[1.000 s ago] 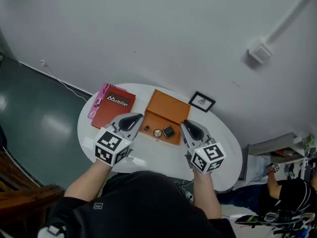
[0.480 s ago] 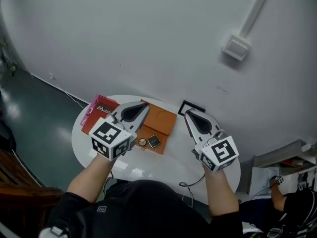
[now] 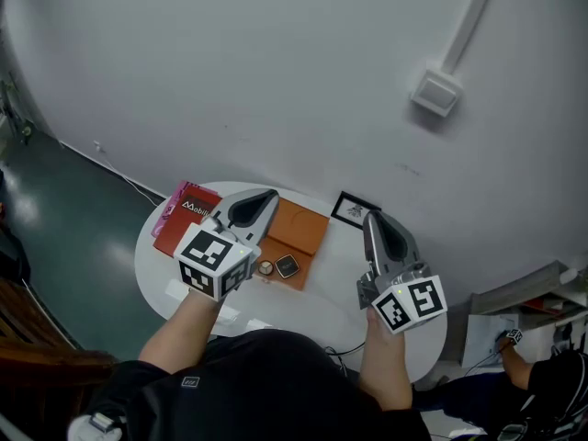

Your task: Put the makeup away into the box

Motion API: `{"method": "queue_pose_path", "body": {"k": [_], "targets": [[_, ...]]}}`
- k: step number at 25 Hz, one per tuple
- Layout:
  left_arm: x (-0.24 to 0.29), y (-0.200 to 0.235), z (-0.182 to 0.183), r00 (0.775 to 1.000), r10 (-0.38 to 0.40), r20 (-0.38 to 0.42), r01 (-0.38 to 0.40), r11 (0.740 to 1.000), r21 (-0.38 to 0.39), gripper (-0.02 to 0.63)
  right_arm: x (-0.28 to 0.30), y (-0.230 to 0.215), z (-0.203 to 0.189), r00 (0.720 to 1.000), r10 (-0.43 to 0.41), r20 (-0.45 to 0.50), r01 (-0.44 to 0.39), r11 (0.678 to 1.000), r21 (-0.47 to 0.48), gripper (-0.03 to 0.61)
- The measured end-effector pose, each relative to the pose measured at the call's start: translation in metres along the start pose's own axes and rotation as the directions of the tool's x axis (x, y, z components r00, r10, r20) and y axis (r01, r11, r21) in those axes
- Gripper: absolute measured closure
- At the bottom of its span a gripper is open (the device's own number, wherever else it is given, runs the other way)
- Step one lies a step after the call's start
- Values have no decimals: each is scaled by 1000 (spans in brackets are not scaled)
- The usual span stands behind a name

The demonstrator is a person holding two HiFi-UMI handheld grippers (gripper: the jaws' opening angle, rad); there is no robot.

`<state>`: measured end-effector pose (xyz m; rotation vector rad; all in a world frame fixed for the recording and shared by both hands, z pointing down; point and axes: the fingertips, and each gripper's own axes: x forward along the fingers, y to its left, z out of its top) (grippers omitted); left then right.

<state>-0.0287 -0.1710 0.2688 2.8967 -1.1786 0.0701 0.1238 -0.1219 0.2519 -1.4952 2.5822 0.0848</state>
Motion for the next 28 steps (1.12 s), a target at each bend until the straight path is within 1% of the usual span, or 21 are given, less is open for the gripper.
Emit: {"method": "queue_pose_path", "body": {"k": [2, 4, 5, 9, 15, 20, 28], "targets": [[2, -3, -3, 1000, -8, -10, 8, 999, 35, 600, -1, 1, -5, 1000, -18, -25, 18, 999, -36, 545], [1, -6, -5, 1000, -13, -16, 14, 998, 64, 600, 0, 6, -13, 999, -20, -50, 18, 999, -44, 543], [1, -8, -6, 1000, -19, -17, 20, 998, 66, 600, 0, 10, -17, 998, -17, -60, 14, 999, -40, 545], [1, -13, -15, 999, -49, -24, 50, 998, 42, 600, 1, 25, -33, 996, 9, -91, -10, 1000, -3, 545], [0, -15, -20, 997, -73, -24, 73, 997, 10, 600, 1, 32, -38, 993, 19, -116, -18, 1000, 2, 545], [-3, -16, -25, 997, -78, -22, 78, 997, -7, 600, -3, 33, -41, 992, 14, -125, -13, 1000, 6, 545], [-7, -9, -31, 997, -66, -32, 65, 997, -30, 600, -5, 33, -52, 990, 18, -137, -12, 999, 44, 545]]}}
